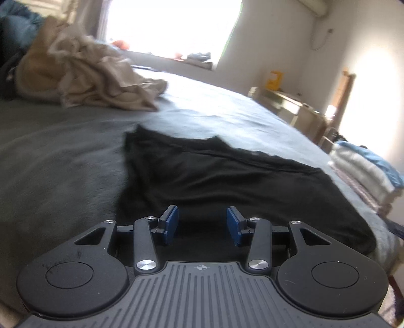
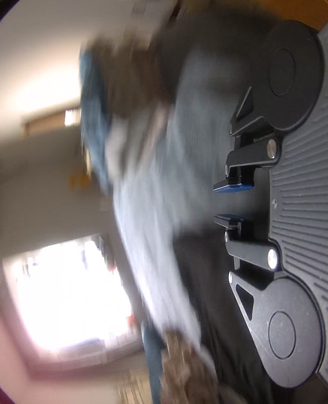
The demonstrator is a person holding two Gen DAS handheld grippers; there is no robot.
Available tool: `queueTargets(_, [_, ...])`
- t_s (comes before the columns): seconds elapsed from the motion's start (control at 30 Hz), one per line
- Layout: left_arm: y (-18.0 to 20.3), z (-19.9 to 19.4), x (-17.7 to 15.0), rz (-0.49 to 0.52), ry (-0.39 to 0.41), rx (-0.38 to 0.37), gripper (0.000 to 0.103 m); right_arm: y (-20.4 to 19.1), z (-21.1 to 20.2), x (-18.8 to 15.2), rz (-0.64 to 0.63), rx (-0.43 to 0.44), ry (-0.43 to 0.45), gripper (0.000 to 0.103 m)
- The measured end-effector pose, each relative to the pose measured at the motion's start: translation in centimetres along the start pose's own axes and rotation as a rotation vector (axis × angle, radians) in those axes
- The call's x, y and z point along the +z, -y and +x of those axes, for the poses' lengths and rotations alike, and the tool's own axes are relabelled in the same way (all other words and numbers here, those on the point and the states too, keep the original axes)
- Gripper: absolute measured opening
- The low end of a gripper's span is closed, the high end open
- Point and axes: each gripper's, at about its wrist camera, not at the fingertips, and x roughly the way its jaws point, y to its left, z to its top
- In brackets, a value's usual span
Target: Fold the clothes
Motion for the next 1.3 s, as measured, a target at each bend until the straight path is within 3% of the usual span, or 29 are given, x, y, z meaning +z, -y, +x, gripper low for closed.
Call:
queueTargets(0.07, [1.0, 0.9, -0.1, 0.009, -0.021, -0.034, 0.043, -4.0, 2.3, -0.6, -0.059, 0.130, -0.031, 0.020])
queueTargets(0.17, [2.1, 2.8, -1.4, 0.024, -0.063, -0.034, 0.043, -9.1, 4.6, -2.8, -0.135, 0.261, -0.094, 0.020])
queueTargets(0.27, [1.6, 3.4, -2.2, 0.011, -0.065, -0.027, 0.042, -10.5, 5.6, -4.3, -0.209, 0.266, -0.103, 0.017])
queueTargets(0.33, [0.2, 2.8, -2.1, -0.013, -0.050, -0.017, 0.042, -8.1, 6.1, -4.0, -0.212, 0.177, -0.096, 0.017])
queueTargets(0.5, [-3.1, 0.8, -1.3, -0.052, -0.011, 0.054, 0.042, 2.6, 5.7, -0.7, -0.023, -0.031, -0.088, 0.017])
queueTargets(0.53, [-3.2, 0.7, -1.1, -0.050, -0.001, 0.068, 0.043, 3.3, 5.1, -0.2, -0.006, -0.043, -0.074, 0.023])
queueTargets(0.67, [-1.0, 1.4, -0.3, 0.020, 0.032, 0.050, 0.046, 0.5, 3.9, 1.1, -0.089, 0.037, 0.003, 0.023])
queueTargets(0.77, [0.6, 3.4, -0.4, 0.055, -0.012, 0.000, 0.049, -3.6, 5.5, 0.7, -0.101, 0.232, -0.035, 0.022])
queueTargets(0.83, [0.2, 4.6, -0.6, 0.066, -0.038, 0.042, 0.048, -4.3, 7.2, 0.2, -0.127, 0.237, -0.069, 0.020])
queueTargets(0.9, [-1.7, 4.1, -0.8, 0.007, -0.033, 0.021, 0.046, -4.7, 8.9, -0.3, -0.144, 0.235, -0.103, 0.020])
queueTargets(0.97, [-4.1, 2.9, -0.7, -0.073, -0.015, -0.002, 0.045, -1.3, 9.8, -0.1, -0.075, 0.164, -0.134, 0.020])
queueTargets(1.1, [-6.6, 0.8, -0.4, -0.101, 0.033, 0.044, 0.045, 6.0, 9.4, 1.6, 0.077, 0.083, -0.128, 0.016])
queueTargets(1.17, [-6.5, 0.3, 0.0, -0.083, 0.066, 0.102, 0.054, 7.1, 8.8, 2.7, 0.081, 0.046, -0.100, 0.022])
queueTargets(1.2, [-6.1, 0.2, 0.4, -0.063, 0.079, 0.127, 0.054, 6.4, 8.6, 3.2, 0.057, 0.053, -0.084, 0.022])
queueTargets(1.3, [-4.9, 0.3, 1.2, -0.049, 0.121, 0.065, 0.054, 3.4, 9.1, 3.9, 0.015, 0.162, -0.076, 0.022])
